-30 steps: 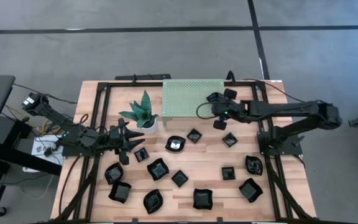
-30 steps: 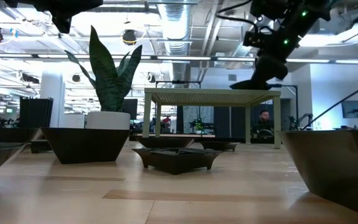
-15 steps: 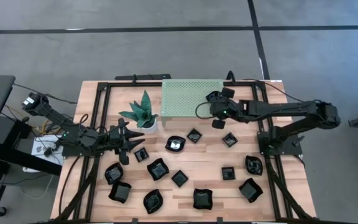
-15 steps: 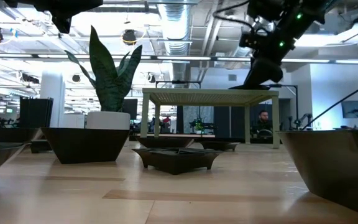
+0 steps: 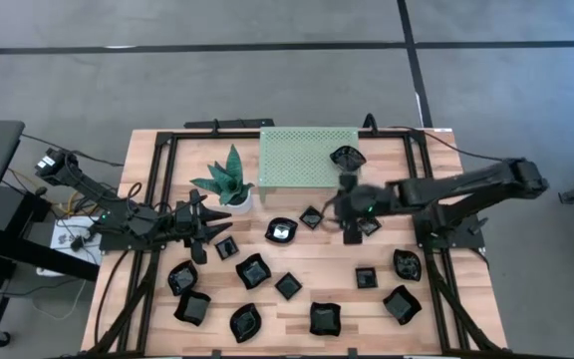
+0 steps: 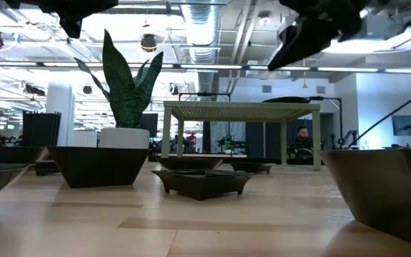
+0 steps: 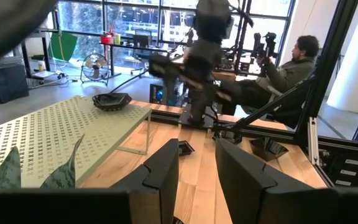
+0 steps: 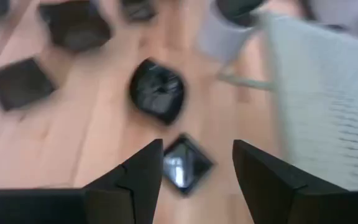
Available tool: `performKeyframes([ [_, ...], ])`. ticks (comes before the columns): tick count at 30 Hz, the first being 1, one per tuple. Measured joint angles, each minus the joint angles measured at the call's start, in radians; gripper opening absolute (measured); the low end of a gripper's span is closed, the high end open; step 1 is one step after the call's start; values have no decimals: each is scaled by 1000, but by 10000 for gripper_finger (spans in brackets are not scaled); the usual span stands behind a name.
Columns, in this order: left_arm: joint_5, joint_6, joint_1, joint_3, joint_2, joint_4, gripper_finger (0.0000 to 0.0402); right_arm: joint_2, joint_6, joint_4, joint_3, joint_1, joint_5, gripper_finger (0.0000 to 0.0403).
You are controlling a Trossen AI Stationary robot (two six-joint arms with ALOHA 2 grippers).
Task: Pick & Place Mini shaped plates
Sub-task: Put the square plate on the shelf
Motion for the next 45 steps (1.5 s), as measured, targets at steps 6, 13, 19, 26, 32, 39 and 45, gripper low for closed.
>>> performKeyframes([
  [6,0,0,0,0,0,0,108,196,-42,18,-10,48,5,178],
  [13,0,-7,0,0,0,0,108,385,-164,21,4,10,46,176],
  [19,0,-8,0,0,0,1,108,491,-247,51,44,-26,47,175],
  [26,0,-8,0,0,0,2,108,564,-346,48,90,-50,53,166],
  [32,0,-8,0,0,0,3,108,578,-349,15,116,-63,49,98],
  [39,0,-8,0,0,0,2,108,517,-348,-29,116,-62,54,7],
  [45,0,-8,0,0,0,2,108,432,-330,-51,116,-31,52,3],
])
